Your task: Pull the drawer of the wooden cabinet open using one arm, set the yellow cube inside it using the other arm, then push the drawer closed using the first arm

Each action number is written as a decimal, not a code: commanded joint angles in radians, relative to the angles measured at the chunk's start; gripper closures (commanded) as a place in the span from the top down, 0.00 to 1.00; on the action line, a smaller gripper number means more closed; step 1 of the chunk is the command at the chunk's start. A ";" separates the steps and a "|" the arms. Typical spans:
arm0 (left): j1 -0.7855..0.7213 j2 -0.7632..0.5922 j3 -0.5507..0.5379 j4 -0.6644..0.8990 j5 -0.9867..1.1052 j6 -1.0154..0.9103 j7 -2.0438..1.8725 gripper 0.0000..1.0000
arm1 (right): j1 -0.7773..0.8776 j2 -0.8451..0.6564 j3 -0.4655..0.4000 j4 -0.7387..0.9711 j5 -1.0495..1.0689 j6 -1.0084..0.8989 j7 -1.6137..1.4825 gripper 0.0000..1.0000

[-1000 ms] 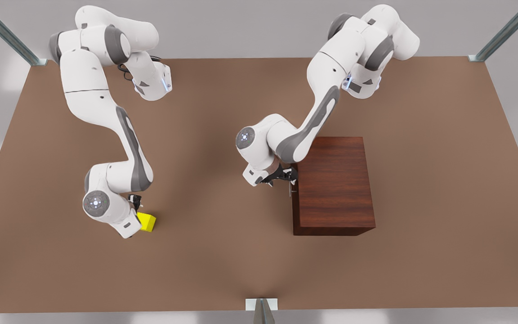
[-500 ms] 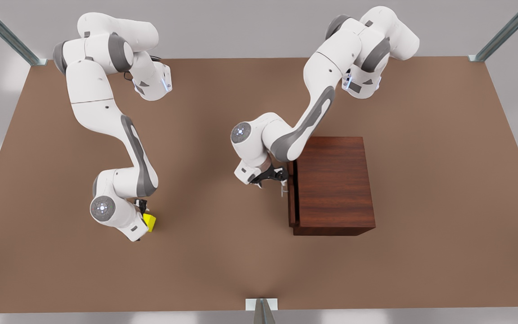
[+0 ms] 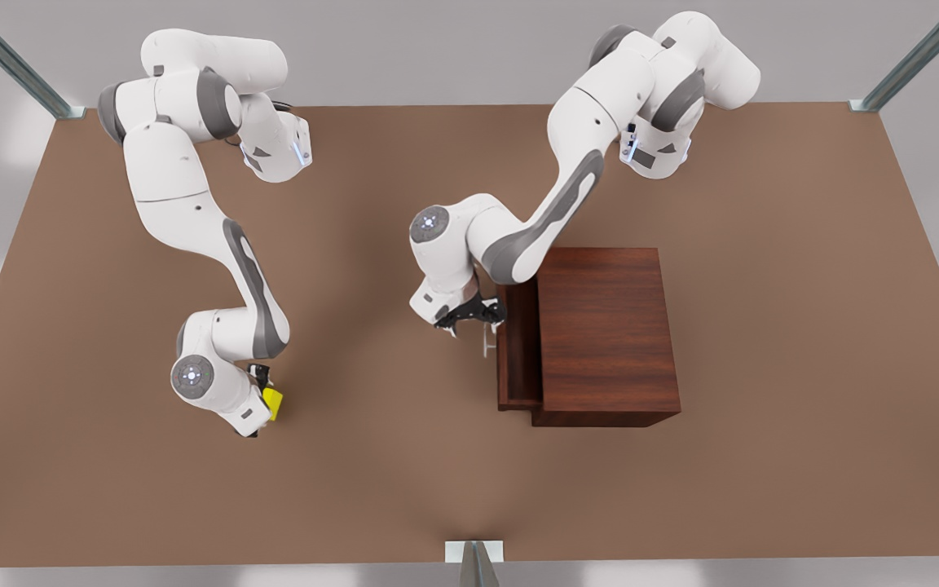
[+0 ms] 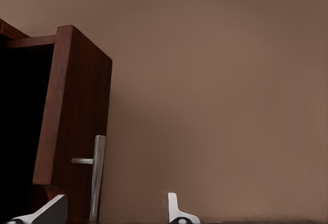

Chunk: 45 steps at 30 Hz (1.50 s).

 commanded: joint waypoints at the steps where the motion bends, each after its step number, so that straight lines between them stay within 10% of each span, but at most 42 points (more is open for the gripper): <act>1: 0.000 0.000 -0.003 0.003 0.001 0.011 -0.030 1.00 | 0.000 0.002 0.000 0.000 0.010 0.027 -0.021 1.00; 10: -0.017 0.052 -0.003 0.037 0.002 0.057 -0.058 1.00 | -0.001 0.010 0.000 -0.020 0.011 0.050 -0.001 1.00; 18: -0.035 0.072 -0.003 0.073 0.002 0.060 -0.122 1.00 | 0.000 -0.015 0.000 -0.020 0.008 0.031 -0.030 0.62; 31: -0.055 0.061 -0.005 0.089 0.001 0.015 -0.144 1.00 | -0.001 -0.168 -0.049 0.045 -0.002 -0.284 -0.082 0.63; 37: -0.018 -0.135 -0.038 0.086 -0.102 -0.301 0.078 1.00 | -0.001 -0.200 -0.077 0.060 -0.002 -0.337 -0.110 0.63; 41: 0.397 -0.337 -0.037 0.052 -0.346 -0.681 0.742 1.00 | 0.008 -0.246 -0.049 0.066 0.025 -0.403 -0.092 0.62; 45: 0.674 -0.721 -0.015 -0.568 -0.354 -0.301 1.026 1.00 | 0.135 -0.257 -0.037 0.138 0.122 -0.438 -0.053 0.62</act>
